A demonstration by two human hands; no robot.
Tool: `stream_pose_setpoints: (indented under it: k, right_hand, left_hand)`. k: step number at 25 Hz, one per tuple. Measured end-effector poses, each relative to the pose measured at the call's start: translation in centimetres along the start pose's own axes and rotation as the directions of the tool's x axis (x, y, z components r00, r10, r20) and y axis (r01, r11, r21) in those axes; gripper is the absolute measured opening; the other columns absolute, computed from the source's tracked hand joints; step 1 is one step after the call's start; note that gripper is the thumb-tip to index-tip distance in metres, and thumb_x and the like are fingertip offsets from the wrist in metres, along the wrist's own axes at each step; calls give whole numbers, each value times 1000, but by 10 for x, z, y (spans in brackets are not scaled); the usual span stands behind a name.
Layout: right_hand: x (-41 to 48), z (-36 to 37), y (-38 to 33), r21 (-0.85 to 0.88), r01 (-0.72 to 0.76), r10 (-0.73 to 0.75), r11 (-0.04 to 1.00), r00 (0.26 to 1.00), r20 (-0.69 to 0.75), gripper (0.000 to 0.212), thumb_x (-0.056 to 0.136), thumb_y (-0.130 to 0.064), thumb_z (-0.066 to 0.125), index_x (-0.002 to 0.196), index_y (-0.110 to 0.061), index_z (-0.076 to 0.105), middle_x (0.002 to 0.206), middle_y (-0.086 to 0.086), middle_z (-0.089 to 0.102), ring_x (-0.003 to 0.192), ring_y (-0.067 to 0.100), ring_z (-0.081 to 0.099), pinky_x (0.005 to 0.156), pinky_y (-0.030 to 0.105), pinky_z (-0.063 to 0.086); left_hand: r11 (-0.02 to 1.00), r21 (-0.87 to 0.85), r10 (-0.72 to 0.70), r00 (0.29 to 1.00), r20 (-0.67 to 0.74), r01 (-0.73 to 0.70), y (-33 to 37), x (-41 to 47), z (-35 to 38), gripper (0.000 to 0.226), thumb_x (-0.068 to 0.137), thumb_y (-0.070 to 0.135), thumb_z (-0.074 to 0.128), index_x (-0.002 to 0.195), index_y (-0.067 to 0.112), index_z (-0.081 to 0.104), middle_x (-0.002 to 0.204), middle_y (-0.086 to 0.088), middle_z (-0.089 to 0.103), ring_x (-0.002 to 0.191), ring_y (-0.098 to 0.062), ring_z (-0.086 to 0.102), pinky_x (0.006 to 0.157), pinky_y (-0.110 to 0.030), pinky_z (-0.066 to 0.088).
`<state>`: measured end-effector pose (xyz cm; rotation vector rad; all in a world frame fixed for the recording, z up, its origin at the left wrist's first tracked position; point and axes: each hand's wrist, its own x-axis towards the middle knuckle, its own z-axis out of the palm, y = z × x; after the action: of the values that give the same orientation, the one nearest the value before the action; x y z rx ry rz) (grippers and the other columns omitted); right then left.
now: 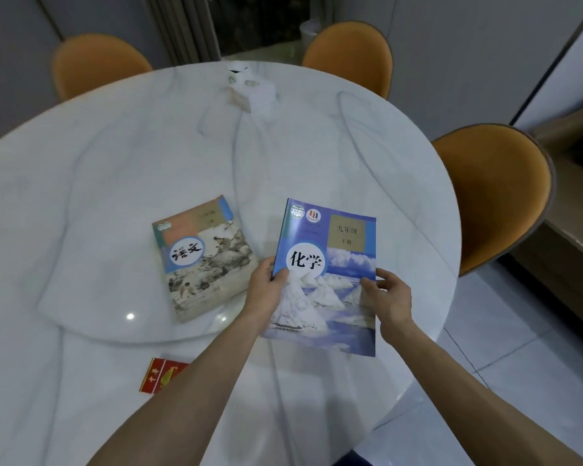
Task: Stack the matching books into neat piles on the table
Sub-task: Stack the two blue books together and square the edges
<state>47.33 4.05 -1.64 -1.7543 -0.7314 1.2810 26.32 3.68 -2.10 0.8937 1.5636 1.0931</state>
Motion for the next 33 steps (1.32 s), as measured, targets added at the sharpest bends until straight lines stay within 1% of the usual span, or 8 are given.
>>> stream_pose_setpoints:
  k: [6,8,12,19,22,26,29,33]
  right_hand:
    - [3,72,-31,-91,82,-65,992,982,179,28,87,-22,66,113,-15,59,95,3,64,76,18,64,53,22,50]
    - [3,103,-43,-131,116,-83,985,967,240,25,87,-21,66,110,-15,59,93,3,64,73,17,64,53,22,50]
    - [6,161,-61,-204,215,-135,955,928,346,23,87,-13,66,109,-11,63,76,0,61,67,17,61,56,24,50]
    - [25,236,-70,-381,327,-162,865,900,405,25,88,-17,64,112,-12,64,91,4,62,80,21,60,65,26,46]
    - [34,254,-64,-425,349,-159,835,893,421,24,88,-18,64,111,-11,65,89,4,62,76,19,59,64,25,46]
    - [46,267,-57,-481,404,-188,779,881,435,23,88,-18,63,110,-10,66,91,7,67,73,17,57,61,22,45]
    - [52,271,-54,-529,462,-232,712,865,445,23,89,-17,62,109,-7,67,102,12,71,76,17,57,70,25,45]
    - [56,272,-48,-601,549,-289,581,829,479,24,90,-13,59,106,2,68,103,19,71,92,32,64,79,28,44]
  left_hand:
    - [1000,-7,-28,977,-210,27,13,1,-63,12,92,10,51,99,18,57,94,-6,62,76,-16,55,69,-27,44]
    - [999,-25,-35,958,-284,29,19,3,-87,13,92,9,51,99,18,56,91,-3,62,73,-11,56,65,-23,45]
    - [997,-41,-81,916,-393,71,22,17,-130,17,90,8,50,102,16,59,97,-9,64,84,-24,57,76,-36,47]
    - [984,-56,-174,829,-532,170,17,44,-163,29,91,10,49,119,12,53,100,-5,59,90,-25,57,78,-31,46]
    - [977,19,-162,789,-593,214,12,54,-167,31,91,8,47,121,9,54,105,-15,65,94,-31,61,78,-30,45]
    - [958,123,-132,781,-610,257,5,60,-164,29,91,2,42,115,4,57,105,-19,67,80,-24,54,70,-26,39]
    - [937,215,-97,797,-597,275,-1,63,-164,25,89,-1,41,107,1,59,103,-19,67,79,-24,53,68,-25,38]
    - [842,414,-60,823,-565,346,-3,67,-165,24,89,-1,42,109,1,56,114,-20,51,101,-33,53,80,-34,45]
